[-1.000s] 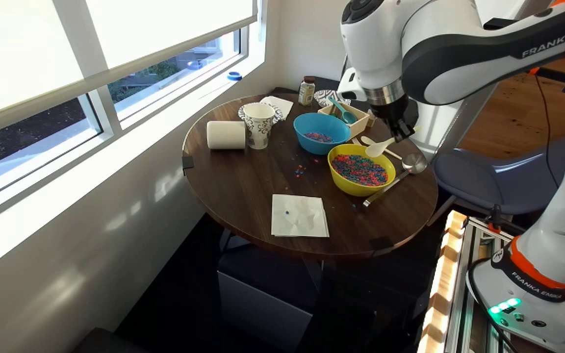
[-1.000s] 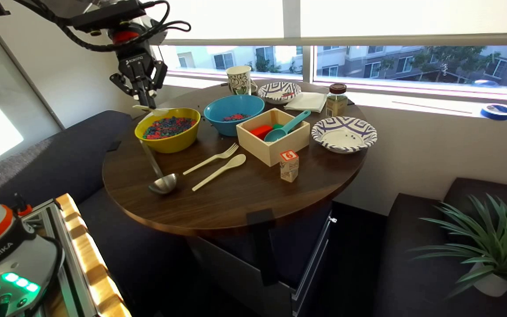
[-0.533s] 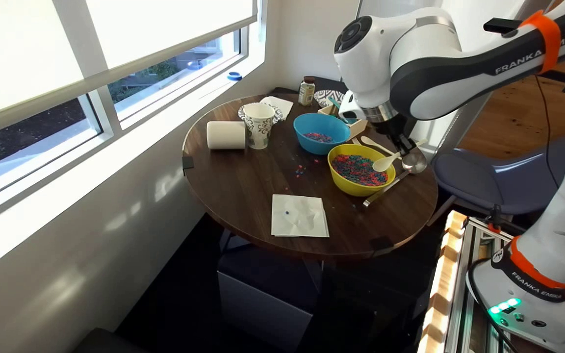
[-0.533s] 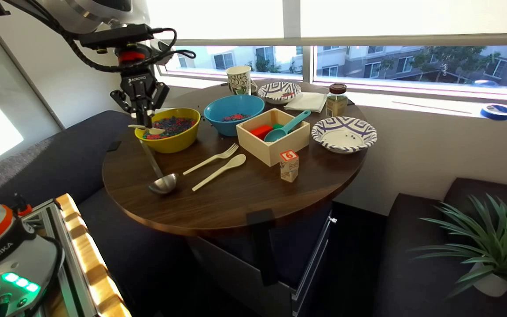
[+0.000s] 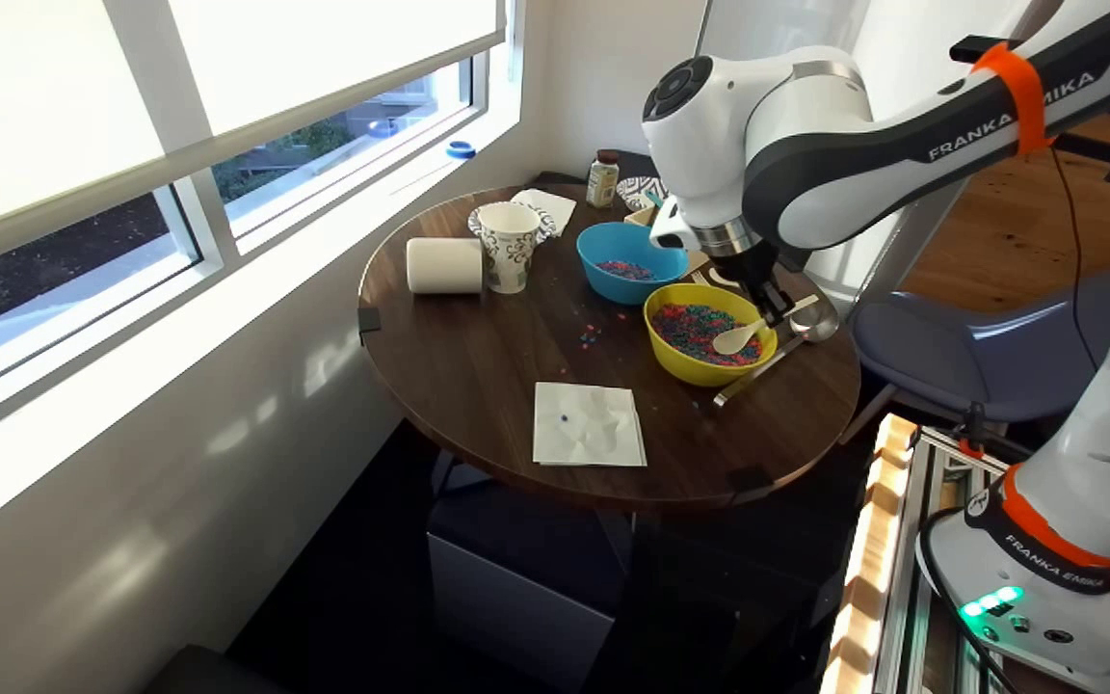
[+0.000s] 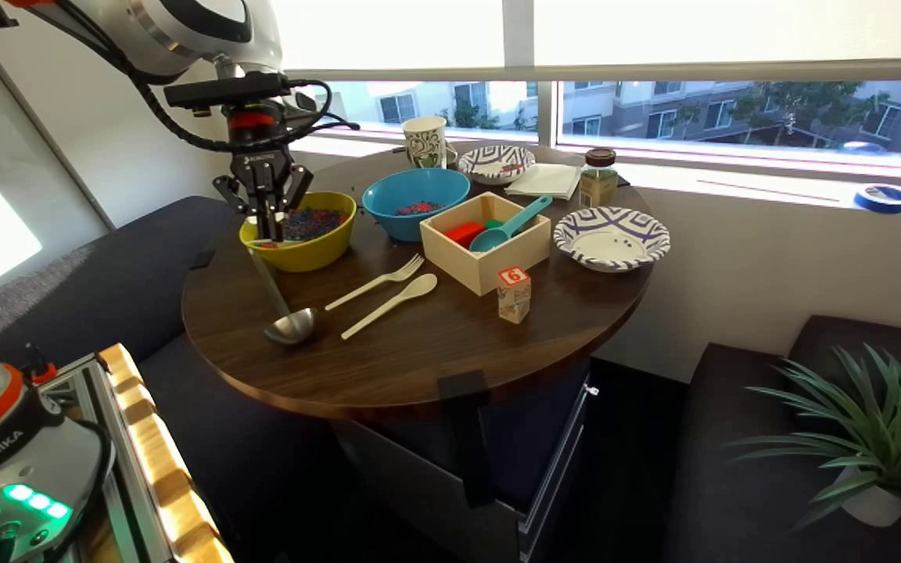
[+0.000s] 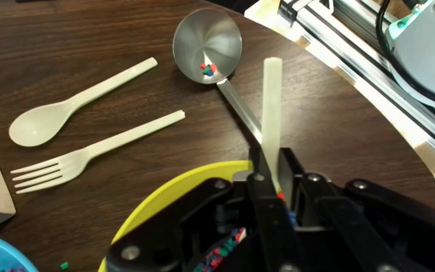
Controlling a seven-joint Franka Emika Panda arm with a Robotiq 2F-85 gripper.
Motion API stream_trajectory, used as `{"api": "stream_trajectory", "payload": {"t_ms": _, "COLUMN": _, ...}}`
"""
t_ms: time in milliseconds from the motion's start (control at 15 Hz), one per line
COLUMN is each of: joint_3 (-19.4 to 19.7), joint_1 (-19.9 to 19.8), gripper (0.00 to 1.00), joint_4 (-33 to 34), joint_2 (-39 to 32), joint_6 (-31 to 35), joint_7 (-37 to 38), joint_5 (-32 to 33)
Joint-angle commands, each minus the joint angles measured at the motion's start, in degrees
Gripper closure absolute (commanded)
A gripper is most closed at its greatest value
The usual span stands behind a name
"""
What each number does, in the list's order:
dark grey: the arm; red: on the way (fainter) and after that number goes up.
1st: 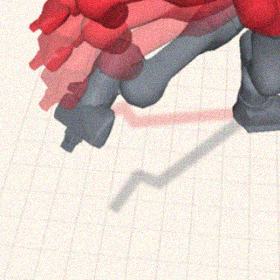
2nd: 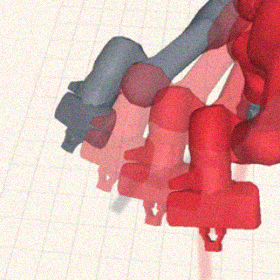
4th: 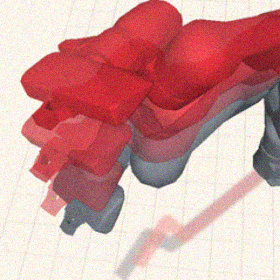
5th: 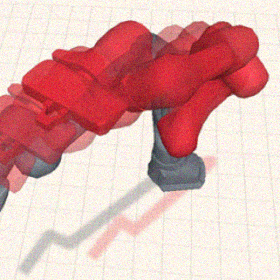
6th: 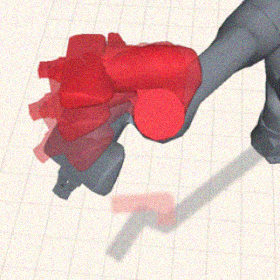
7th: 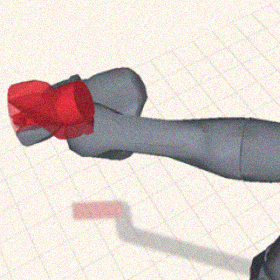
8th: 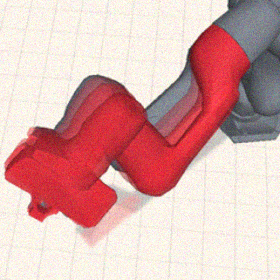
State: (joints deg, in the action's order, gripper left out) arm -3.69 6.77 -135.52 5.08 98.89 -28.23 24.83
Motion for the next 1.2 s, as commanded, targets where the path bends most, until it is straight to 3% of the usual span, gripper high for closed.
{"api": "stream_trajectory", "payload": {"t_ms": 0, "joint_3": 0.5, "joint_1": -0.9, "gripper": 0.97, "joint_4": 0.8, "joint_2": -1.7, "joint_6": 3.9, "joint_7": -1.3, "joint_5": -2.6}}
{"api": "stream_trajectory", "payload": {"t_ms": 400, "joint_3": 0.9, "joint_1": -1.8, "gripper": 0.97, "joint_4": 0.8, "joint_2": -2.7, "joint_6": 9.9, "joint_7": -4.2, "joint_5": -6.6}}
{"api": "stream_trajectory", "payload": {"t_ms": 1133, "joint_3": 1.6, "joint_1": -2.7, "gripper": 0.97, "joint_4": 0.2, "joint_2": -1.9, "joint_6": 15.0, "joint_7": -13.7, "joint_5": -13.9}}
